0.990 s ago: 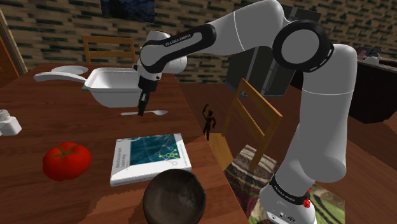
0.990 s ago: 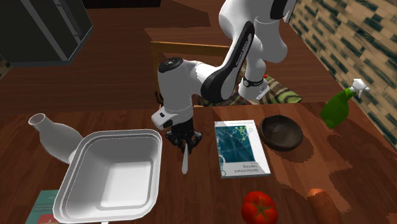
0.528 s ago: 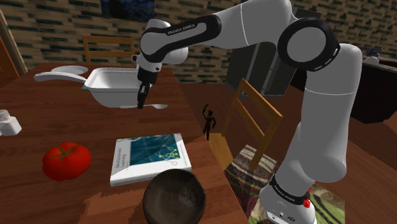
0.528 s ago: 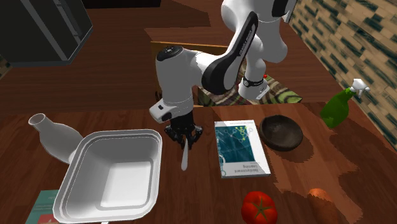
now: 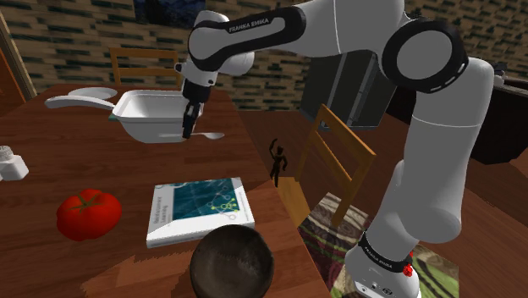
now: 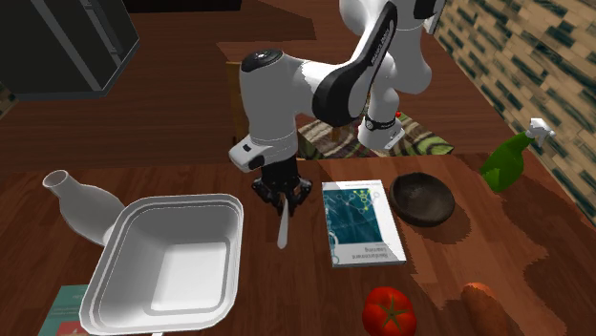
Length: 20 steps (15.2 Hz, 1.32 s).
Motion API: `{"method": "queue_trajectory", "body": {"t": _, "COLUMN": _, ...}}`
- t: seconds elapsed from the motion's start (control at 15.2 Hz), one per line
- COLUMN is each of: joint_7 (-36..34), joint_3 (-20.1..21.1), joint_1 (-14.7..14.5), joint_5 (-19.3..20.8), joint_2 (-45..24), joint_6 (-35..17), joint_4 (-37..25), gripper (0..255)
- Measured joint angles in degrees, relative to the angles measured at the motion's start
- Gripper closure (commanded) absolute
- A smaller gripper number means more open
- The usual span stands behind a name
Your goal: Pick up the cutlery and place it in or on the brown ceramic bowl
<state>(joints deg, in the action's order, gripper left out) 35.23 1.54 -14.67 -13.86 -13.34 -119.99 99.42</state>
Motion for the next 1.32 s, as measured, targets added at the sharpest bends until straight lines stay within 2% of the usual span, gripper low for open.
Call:
{"method": "queue_trajectory", "body": {"t": 0.86, "joint_7": -10.2, "joint_3": 5.48, "joint_1": -6.23, "joint_5": -0.5, "joint_2": 21.14, "joint_6": -7.0, "joint_4": 25.85, "gripper": 255}}
{"method": "queue_trajectory", "body": {"t": 1.32, "joint_7": -17.64, "joint_3": 10.39, "joint_1": -9.96, "joint_5": -1.94, "joint_2": 30.32, "joint_6": -8.56, "joint_4": 35.03, "gripper": 255}}
